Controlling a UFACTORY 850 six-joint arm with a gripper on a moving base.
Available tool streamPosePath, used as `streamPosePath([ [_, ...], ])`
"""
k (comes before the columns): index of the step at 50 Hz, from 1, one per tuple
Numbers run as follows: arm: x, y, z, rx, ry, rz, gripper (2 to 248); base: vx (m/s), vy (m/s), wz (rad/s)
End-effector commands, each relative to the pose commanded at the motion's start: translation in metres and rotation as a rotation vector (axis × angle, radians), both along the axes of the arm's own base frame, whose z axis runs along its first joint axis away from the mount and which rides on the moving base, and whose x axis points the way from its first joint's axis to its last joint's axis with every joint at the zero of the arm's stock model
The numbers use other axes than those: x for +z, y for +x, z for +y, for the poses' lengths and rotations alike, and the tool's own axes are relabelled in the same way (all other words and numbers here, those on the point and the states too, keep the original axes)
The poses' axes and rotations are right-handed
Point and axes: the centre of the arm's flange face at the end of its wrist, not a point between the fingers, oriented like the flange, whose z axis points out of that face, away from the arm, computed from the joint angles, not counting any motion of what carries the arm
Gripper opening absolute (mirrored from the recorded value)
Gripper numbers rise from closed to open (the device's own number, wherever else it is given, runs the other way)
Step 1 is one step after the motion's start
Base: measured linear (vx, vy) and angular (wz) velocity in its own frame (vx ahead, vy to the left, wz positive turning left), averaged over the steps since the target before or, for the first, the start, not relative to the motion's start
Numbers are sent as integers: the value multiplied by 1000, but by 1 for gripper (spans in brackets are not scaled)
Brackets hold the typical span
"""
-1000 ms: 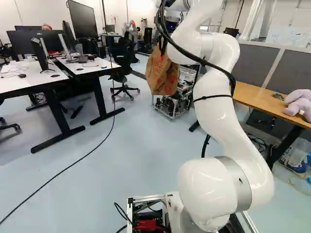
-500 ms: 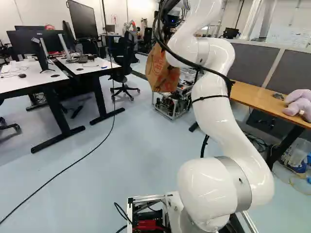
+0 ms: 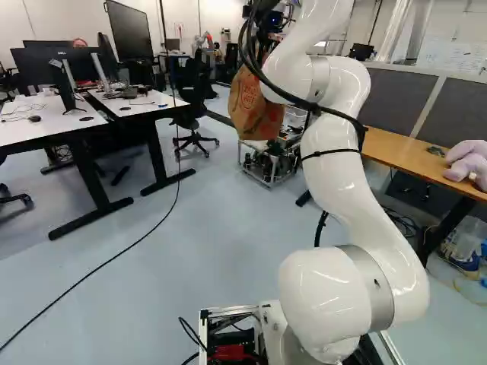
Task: Pick up the bag on the ground and place it on the table
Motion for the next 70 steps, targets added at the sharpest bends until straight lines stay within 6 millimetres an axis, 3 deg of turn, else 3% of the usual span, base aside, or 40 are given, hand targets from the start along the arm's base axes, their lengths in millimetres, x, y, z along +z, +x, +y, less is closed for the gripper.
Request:
streamPosePath([
  [70, 6, -7, 0, 3, -1, 15, 21, 0, -5, -10],
])
